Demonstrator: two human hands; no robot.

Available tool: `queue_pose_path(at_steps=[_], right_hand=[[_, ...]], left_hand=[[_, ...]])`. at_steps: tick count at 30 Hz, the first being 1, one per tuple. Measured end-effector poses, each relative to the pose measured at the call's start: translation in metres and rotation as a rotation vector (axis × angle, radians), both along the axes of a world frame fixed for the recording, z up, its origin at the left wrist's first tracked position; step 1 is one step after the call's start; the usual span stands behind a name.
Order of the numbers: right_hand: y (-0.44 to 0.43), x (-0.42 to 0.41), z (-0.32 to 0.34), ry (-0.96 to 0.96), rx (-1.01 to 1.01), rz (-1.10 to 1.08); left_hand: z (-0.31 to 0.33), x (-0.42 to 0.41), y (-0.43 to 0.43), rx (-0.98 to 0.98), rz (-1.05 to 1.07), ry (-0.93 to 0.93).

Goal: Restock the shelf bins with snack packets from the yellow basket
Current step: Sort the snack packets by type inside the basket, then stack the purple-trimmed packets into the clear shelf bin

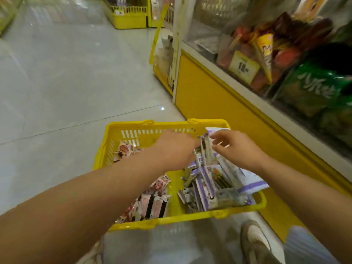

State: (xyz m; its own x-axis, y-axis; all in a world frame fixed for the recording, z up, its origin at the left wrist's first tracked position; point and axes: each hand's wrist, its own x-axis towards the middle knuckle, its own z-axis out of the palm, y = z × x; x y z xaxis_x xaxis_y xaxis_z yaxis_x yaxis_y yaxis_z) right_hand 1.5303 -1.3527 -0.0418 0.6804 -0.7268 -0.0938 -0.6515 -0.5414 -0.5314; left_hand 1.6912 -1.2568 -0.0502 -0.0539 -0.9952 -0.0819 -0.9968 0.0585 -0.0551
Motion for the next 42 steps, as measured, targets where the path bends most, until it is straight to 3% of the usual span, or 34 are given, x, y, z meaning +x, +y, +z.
queue_pose_path(at_steps=[8,12,16,19,22,26,33,39,42], right_hand=[[0.007,-0.093,-0.051,0.150,-0.012,-0.210],[0.018,-0.099,-0.069,0.232,0.021,-0.176],[0.016,-0.100,-0.069,0.297,-0.091,-0.203],[0.010,-0.106,-0.059,0.235,-0.086,-0.277],[0.003,-0.114,-0.040,0.047,0.059,-0.380],[-0.001,-0.121,-0.008,-0.292,0.446,-0.529],[-0.007,-0.127,0.054,-0.341,0.799,-0.630],[-0.015,-0.115,0.106,-0.381,0.898,-0.449],[-0.013,-0.098,0.122,-0.334,0.957,-0.356]], left_hand=[[-0.054,-0.077,0.002,0.062,0.350,0.622],[-0.072,-0.087,0.006,0.083,0.376,0.618],[-0.077,-0.087,-0.002,0.136,0.379,0.632],[-0.077,-0.084,-0.007,0.183,0.368,0.647],[-0.075,-0.084,-0.010,0.238,0.370,0.634],[-0.069,-0.090,-0.012,0.225,0.377,0.675],[-0.028,-0.076,-0.017,0.192,0.432,0.773],[0.046,-0.029,-0.018,-0.142,0.674,0.889],[0.078,-0.009,-0.006,-0.347,0.605,0.899]])
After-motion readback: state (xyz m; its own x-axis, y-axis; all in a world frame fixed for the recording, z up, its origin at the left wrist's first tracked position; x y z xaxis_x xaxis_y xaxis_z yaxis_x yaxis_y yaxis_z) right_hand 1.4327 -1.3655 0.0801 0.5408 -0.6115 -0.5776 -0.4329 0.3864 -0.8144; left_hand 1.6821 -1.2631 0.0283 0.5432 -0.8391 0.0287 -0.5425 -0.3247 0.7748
